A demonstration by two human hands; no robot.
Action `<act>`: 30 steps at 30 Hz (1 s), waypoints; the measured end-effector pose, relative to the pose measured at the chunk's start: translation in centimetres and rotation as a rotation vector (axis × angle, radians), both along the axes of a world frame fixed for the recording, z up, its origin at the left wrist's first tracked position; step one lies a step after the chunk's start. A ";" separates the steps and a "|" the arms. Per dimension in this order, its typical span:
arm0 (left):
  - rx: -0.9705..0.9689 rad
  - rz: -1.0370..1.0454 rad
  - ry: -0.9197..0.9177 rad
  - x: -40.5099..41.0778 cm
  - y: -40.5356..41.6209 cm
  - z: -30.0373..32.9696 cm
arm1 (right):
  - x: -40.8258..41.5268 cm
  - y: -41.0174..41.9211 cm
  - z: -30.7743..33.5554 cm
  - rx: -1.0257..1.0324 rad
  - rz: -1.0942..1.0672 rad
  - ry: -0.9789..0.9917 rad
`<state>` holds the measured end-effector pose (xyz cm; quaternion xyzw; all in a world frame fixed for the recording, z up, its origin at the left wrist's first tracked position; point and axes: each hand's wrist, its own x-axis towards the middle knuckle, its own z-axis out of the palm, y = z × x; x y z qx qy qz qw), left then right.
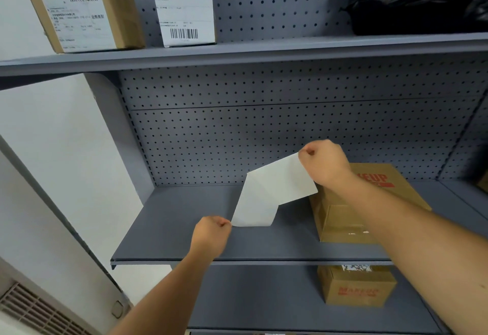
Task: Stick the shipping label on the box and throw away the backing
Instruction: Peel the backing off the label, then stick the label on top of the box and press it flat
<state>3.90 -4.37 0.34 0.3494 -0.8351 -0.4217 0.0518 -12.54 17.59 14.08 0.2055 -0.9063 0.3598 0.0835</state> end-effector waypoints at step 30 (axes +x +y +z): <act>-0.406 -0.041 -0.012 -3.1 1.7 -0.8 | 1.6 2.9 0.6 -0.143 0.000 0.095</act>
